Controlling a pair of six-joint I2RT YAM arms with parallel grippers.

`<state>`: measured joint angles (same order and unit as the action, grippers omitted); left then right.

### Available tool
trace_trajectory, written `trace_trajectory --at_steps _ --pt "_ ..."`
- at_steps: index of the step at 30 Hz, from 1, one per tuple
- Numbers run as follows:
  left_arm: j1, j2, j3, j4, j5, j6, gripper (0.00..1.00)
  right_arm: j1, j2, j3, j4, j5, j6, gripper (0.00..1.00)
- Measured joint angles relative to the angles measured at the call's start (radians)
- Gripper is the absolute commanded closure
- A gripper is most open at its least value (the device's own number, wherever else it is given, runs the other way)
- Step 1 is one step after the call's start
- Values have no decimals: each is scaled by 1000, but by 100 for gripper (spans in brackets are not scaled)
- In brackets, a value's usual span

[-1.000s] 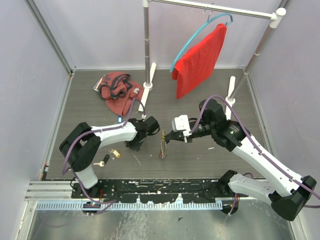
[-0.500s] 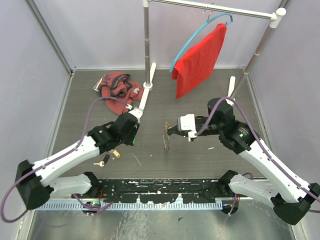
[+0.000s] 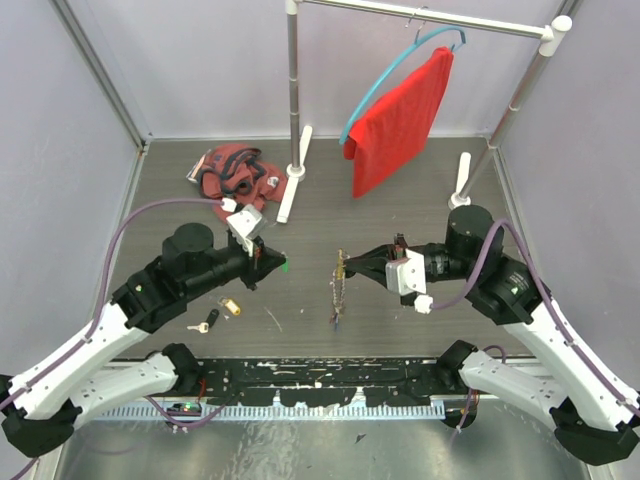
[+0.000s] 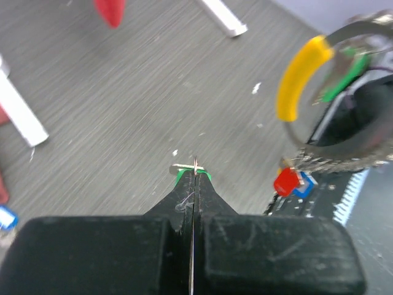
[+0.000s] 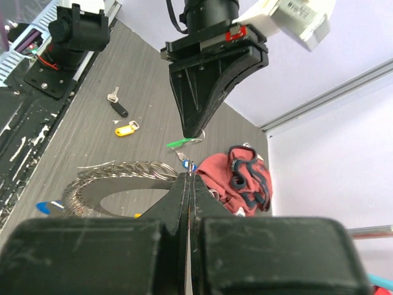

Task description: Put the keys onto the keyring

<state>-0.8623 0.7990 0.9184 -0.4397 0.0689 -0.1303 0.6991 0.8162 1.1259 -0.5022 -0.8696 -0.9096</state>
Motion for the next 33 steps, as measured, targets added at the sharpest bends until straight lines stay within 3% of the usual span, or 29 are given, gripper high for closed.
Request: trace_trajectory --at_steps 10,14,24,33 --pt "0 72 192 31 323 22 100 0 -38 43 -5 38 -85 99" --pt "0 129 285 27 391 14 100 0 -42 49 -9 61 -124 99" --pt "0 276 520 -91 408 -13 100 0 -51 56 -16 162 -301 99" --pt "0 291 538 -142 439 9 100 0 -41 92 -50 192 -481 99"
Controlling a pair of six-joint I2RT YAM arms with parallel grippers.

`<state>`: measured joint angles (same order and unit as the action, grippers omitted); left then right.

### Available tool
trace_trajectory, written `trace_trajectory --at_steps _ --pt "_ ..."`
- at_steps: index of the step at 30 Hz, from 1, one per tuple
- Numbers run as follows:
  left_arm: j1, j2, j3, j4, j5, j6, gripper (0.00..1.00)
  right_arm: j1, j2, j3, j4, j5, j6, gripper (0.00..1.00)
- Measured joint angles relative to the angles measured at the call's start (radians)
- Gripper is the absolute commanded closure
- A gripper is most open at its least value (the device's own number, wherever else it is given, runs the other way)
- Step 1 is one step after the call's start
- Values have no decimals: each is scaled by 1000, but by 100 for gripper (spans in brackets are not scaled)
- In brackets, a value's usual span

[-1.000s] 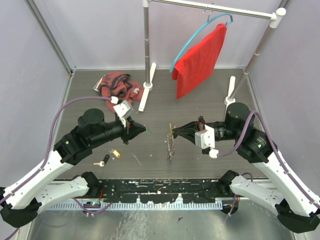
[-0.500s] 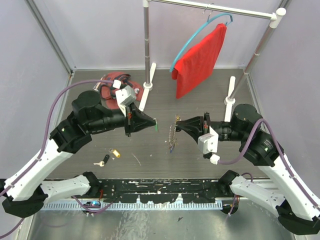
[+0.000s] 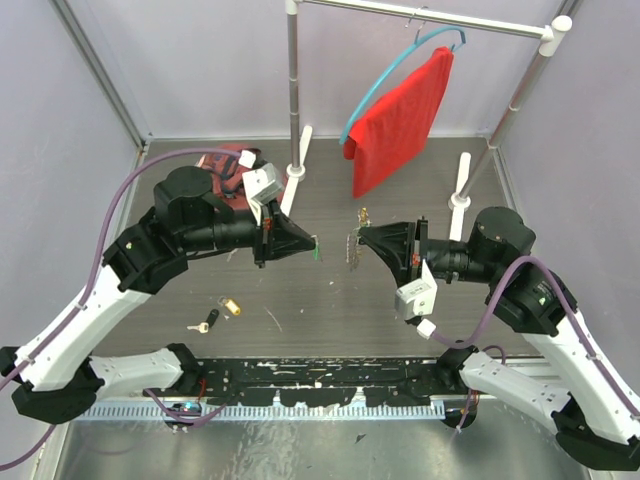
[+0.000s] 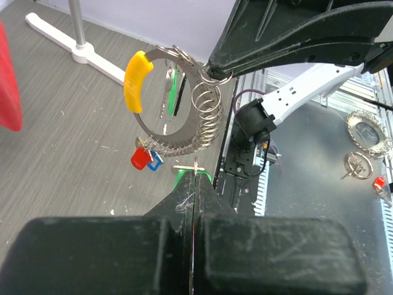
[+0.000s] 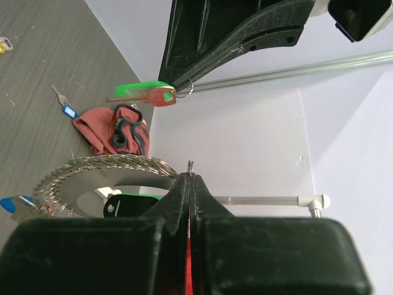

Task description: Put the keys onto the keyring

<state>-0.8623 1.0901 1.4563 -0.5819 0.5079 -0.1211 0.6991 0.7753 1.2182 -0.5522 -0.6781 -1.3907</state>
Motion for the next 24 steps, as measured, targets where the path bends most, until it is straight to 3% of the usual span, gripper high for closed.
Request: trace_trajectory --at_steps 16,24 --pt "0 11 84 -6 -12 197 100 0 56 102 -130 -62 -83 99" --pt "0 52 161 -27 -20 308 100 0 95 196 -132 -110 54 99"
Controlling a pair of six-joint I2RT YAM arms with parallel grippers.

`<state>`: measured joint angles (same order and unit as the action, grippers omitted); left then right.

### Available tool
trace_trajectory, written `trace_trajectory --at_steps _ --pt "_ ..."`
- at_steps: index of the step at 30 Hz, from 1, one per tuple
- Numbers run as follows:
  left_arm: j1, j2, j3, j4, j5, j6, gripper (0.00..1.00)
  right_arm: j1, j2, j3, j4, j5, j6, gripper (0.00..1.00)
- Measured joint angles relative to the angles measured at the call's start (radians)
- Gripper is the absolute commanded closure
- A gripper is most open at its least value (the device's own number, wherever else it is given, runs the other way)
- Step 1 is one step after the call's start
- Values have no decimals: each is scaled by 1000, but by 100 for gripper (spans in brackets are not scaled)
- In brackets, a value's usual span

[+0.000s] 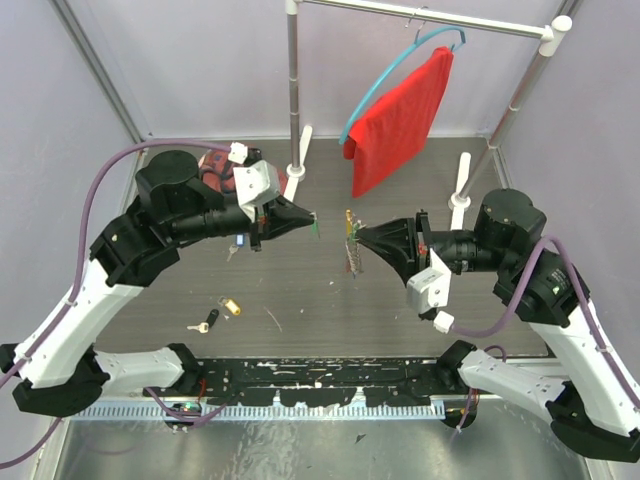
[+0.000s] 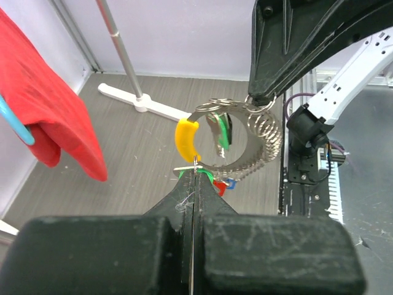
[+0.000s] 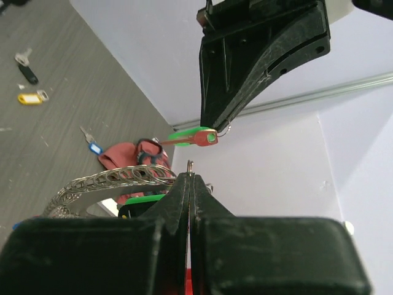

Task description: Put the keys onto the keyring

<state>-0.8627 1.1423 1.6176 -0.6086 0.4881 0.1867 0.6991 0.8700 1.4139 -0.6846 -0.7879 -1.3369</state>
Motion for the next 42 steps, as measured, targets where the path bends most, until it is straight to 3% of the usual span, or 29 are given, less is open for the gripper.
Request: trace_trajectory --at_steps 8,19,42 --pt "-47 1 19 -27 -24 157 100 0 51 56 26 -97 299 99" --pt "-291 11 28 -71 -272 488 100 0 145 57 56 -253 555 99" --pt "-425 -18 2 -107 -421 655 100 0 159 71 74 -246 734 99"
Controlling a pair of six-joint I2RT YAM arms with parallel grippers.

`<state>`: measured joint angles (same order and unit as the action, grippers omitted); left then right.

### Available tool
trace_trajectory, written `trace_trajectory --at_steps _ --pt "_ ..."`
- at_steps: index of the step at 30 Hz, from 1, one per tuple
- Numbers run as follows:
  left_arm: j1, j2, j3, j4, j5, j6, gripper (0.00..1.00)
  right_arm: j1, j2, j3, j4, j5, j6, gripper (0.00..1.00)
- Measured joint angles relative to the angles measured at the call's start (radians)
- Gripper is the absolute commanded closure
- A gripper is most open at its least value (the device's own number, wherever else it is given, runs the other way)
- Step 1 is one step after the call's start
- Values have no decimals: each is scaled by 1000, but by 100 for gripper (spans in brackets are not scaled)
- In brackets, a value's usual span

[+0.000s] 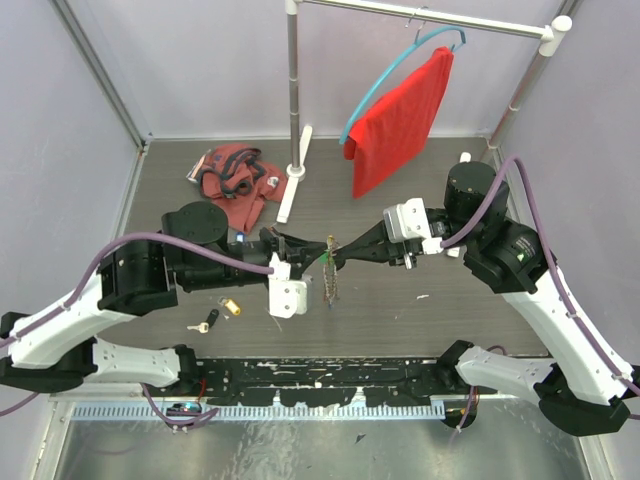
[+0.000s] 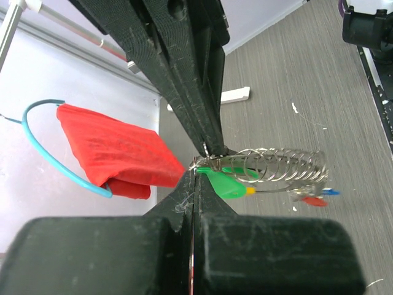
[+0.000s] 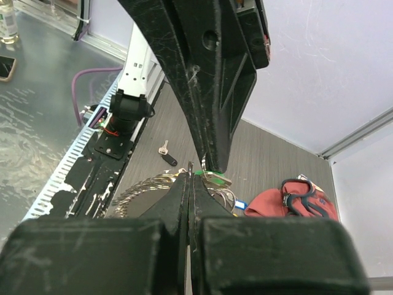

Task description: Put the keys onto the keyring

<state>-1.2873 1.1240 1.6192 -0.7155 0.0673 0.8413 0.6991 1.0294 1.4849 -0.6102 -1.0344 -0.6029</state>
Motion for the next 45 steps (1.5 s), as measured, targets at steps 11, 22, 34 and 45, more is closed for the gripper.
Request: trace_trajectory --at_steps 11,22,34,45 --pt "-40 12 0 -2 -62 16 100 0 -3 0 -6 23 12 99" --pt "-59 12 0 -2 -89 42 100 0 -4 0 -12 47 31 99" --pt "-78 11 0 -5 -111 50 100 0 -4 0 -15 76 81 99" --pt "-96 19 0 -17 -142 67 100 2 -4 0 -34 103 118 99"
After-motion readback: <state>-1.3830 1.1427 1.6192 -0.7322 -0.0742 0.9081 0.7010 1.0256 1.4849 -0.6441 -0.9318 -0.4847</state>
